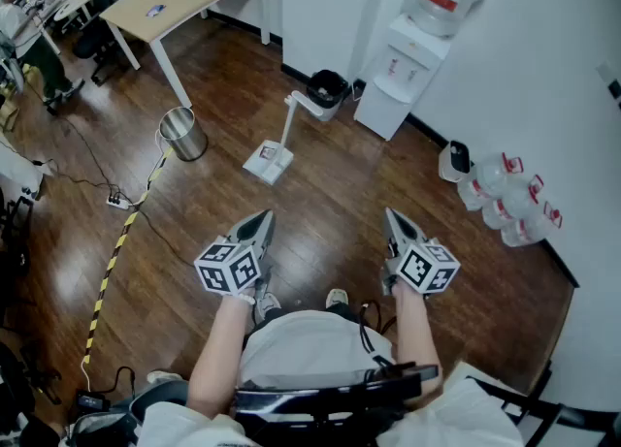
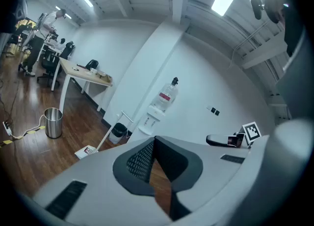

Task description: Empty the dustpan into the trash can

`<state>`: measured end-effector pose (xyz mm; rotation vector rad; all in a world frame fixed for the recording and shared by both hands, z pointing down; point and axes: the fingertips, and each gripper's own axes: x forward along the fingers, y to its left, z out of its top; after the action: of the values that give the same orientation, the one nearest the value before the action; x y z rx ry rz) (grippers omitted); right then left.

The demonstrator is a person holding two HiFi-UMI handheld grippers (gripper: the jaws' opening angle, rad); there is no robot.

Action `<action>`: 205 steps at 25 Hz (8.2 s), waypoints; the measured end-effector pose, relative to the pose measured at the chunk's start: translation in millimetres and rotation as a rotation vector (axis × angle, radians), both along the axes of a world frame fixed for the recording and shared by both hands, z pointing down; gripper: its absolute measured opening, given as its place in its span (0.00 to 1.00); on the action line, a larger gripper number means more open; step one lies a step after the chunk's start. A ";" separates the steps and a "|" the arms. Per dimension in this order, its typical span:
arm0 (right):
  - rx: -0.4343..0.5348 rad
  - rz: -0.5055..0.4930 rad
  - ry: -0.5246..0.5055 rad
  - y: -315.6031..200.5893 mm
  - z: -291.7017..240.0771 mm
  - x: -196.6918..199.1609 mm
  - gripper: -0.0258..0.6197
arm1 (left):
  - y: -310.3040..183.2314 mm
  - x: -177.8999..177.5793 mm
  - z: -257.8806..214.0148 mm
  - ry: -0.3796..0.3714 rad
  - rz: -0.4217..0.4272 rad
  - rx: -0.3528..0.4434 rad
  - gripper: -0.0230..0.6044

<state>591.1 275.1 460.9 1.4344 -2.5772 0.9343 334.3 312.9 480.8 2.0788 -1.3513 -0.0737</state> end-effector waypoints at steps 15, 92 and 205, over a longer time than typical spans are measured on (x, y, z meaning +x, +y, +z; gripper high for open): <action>0.082 -0.009 -0.015 -9.0 -4.0 -65.2 0.08 | -0.1 -49.2 2.5 0.002 0.024 0.009 0.03; -0.013 0.149 0.301 -460.2 255.4 -294.4 0.37 | -328.4 -172.6 167.9 0.098 0.083 -0.275 0.03; 0.849 -1.558 0.329 -571.4 -68.7 -934.5 0.30 | -366.8 -581.9 179.0 0.193 -1.004 -0.493 0.03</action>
<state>-343.4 -296.4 392.2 -0.6398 -2.6694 -0.5771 -247.6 -53.9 659.8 0.8373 -1.9131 -0.3158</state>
